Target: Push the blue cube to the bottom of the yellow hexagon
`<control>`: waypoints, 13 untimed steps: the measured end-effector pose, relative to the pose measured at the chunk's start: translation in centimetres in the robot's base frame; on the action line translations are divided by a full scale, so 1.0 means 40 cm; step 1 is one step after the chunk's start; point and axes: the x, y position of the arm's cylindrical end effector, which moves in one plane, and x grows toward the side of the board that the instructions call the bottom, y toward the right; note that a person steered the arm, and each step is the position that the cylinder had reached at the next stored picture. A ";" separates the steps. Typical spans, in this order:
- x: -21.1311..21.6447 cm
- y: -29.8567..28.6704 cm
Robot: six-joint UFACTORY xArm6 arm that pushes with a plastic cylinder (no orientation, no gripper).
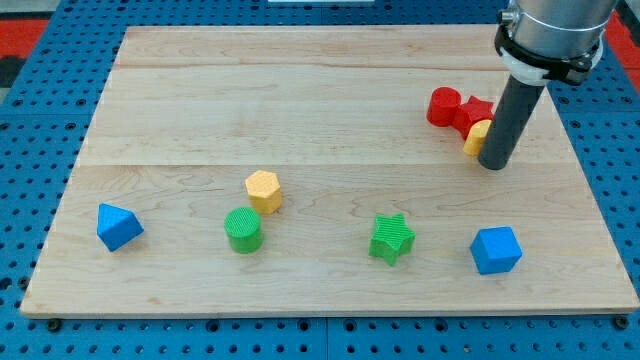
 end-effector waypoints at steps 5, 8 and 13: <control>0.305 -0.067; 0.326 -0.118; 0.396 -0.603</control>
